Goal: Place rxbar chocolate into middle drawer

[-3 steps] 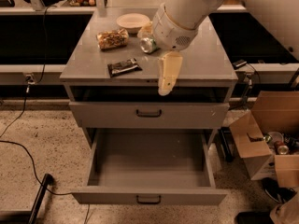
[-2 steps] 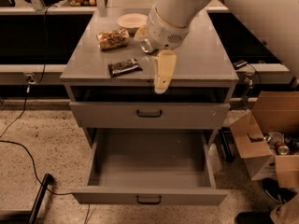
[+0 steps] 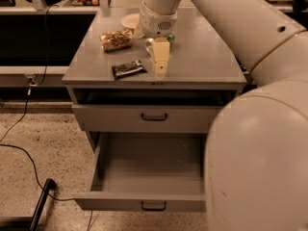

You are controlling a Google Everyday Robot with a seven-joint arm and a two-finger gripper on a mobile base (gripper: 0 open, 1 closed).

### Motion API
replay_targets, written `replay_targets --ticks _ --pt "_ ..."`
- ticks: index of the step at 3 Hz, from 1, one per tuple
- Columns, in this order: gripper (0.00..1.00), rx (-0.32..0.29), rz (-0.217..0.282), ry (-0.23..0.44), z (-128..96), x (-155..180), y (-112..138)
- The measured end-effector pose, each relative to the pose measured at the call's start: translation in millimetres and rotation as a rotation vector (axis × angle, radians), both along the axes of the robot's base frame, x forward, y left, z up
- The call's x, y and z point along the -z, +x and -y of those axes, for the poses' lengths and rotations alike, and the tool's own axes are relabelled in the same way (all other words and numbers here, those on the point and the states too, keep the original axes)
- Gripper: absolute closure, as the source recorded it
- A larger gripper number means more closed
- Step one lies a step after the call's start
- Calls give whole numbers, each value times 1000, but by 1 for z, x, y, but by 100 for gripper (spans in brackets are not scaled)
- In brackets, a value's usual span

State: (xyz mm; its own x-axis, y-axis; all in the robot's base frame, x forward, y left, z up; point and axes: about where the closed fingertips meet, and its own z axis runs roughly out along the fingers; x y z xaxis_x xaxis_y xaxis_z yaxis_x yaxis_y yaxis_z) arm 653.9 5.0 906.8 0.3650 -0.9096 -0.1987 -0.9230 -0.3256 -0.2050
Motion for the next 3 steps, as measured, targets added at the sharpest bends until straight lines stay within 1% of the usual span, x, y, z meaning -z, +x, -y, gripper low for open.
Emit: replay_targets --ticks 1,2,3 --pt "0 -6 4 1 -17 6 25" --pt "0 -10 -6 -31 -43 30 45" --pt "0 4 -18 -70 -49 48 51"
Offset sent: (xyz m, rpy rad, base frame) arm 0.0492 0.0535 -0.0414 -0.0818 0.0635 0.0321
